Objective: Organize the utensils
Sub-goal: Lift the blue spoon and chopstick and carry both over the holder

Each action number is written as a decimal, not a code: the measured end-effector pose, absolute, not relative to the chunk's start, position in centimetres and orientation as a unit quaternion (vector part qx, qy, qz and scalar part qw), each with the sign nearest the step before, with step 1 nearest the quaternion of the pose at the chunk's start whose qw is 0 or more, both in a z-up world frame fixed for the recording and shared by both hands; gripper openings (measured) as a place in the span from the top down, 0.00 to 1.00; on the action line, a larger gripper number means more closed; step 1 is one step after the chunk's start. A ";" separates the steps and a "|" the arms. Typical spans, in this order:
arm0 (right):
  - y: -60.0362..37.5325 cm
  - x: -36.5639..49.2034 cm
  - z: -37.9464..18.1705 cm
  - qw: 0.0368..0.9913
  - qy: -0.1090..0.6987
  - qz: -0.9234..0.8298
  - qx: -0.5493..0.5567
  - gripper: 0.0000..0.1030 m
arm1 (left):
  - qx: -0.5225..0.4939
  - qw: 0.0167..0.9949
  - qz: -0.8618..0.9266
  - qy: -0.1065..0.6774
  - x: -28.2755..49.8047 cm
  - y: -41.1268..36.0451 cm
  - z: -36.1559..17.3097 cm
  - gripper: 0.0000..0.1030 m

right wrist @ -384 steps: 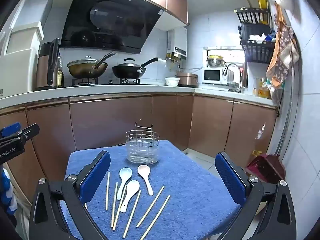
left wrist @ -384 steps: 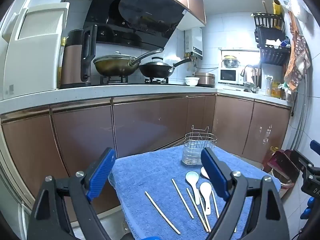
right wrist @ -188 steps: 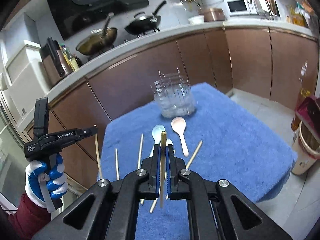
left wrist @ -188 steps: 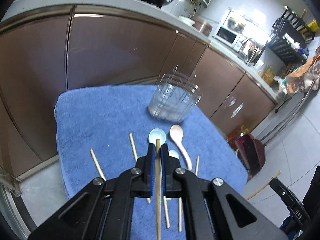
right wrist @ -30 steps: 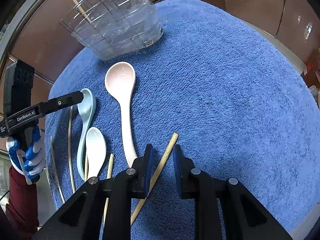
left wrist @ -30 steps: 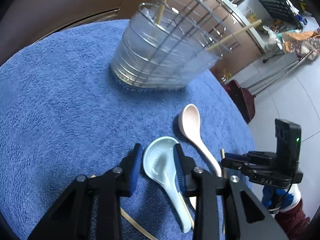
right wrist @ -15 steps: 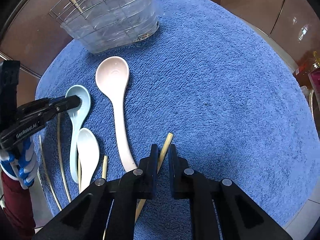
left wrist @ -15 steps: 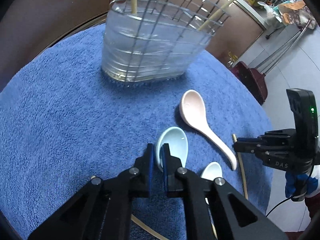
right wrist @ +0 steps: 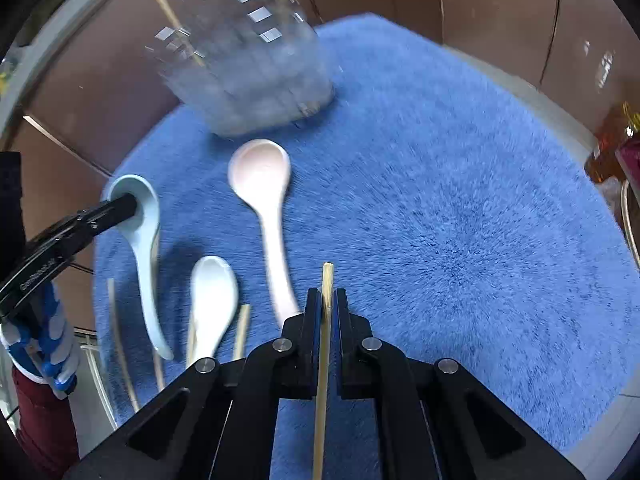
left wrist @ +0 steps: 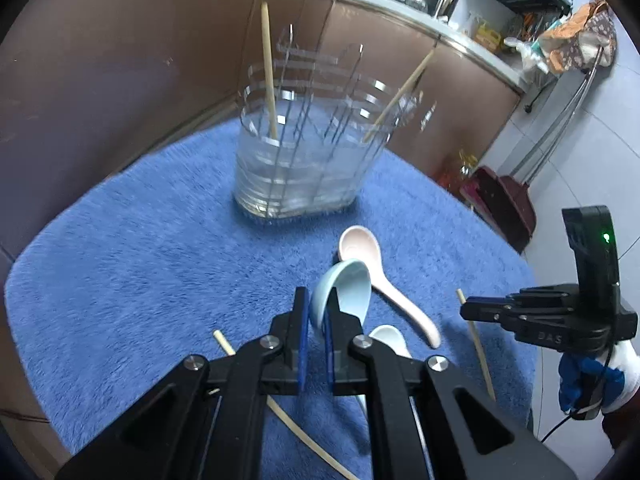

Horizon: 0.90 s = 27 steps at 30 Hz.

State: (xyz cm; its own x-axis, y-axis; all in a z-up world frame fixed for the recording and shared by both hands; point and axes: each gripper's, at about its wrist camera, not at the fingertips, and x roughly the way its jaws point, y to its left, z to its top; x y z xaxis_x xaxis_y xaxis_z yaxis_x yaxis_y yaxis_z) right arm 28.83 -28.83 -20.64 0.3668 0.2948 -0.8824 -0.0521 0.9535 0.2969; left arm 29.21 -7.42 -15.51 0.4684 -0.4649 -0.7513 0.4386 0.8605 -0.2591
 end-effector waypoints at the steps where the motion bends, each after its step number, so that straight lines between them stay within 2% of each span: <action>1: -28.9 28.2 -19.9 0.826 0.541 0.111 0.110 0.95 | -0.019 0.862 -0.261 0.435 28.5 -7.2 -14.8 0.94; 14: -30.5 18.4 -12.4 0.892 0.413 0.146 0.115 0.95 | -0.026 0.906 -0.226 0.357 21.2 -5.1 -8.3 0.94; 27: -30.2 11.4 -7.5 0.923 0.331 0.159 0.114 0.95 | -0.037 0.936 -0.189 0.295 14.1 -2.6 -2.6 0.94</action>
State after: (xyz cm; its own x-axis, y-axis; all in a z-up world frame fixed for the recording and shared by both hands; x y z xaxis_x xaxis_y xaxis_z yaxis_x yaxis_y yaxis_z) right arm 11.38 -30.23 -7.46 0.7309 0.3684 -0.5745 -0.2179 0.9237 0.3151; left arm 14.09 -2.63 -2.64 0.7546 -0.3751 -0.5384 0.3311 0.9260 -0.1812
